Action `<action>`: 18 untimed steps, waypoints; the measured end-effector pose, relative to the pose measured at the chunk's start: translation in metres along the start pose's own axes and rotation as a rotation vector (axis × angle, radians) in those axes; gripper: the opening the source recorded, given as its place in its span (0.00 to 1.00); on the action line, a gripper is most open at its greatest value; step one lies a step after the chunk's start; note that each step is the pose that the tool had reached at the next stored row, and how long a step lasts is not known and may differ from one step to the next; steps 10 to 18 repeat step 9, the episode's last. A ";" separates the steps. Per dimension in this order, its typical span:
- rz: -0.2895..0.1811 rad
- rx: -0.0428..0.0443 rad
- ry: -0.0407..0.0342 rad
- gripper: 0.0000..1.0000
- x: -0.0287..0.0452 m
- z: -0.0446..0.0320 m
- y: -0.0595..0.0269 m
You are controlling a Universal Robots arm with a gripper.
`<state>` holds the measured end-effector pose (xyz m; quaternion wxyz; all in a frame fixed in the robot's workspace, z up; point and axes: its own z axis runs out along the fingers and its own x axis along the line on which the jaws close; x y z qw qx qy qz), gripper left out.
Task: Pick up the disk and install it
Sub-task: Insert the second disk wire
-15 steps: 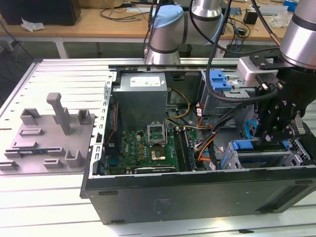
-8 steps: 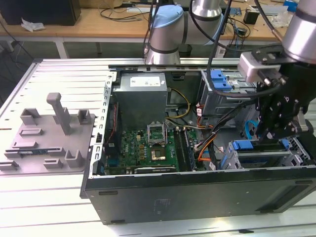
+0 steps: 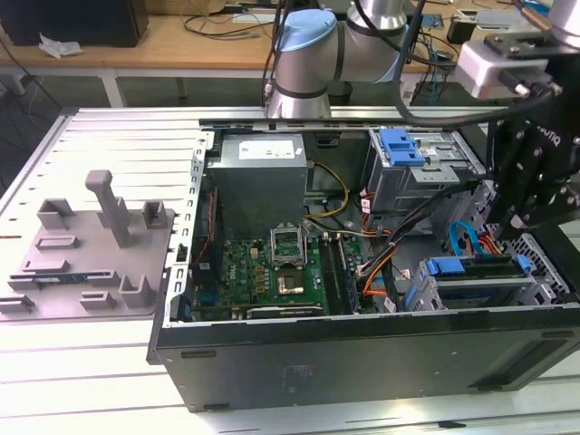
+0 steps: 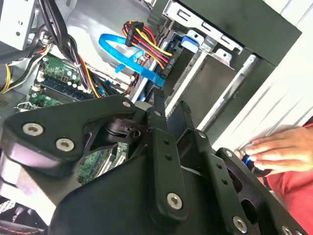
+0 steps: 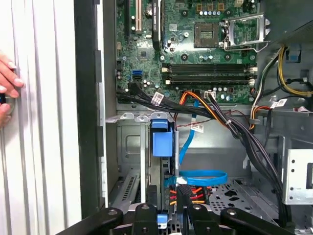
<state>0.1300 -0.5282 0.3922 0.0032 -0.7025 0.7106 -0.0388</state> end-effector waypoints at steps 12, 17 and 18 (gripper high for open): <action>0.000 0.0000 0.0004 0.30 0.0001 -0.0016 -0.0001; 0.000 0.0000 0.0004 0.30 0.0001 -0.0016 -0.0001; 0.000 0.0000 0.0004 0.30 0.0001 -0.0016 -0.0001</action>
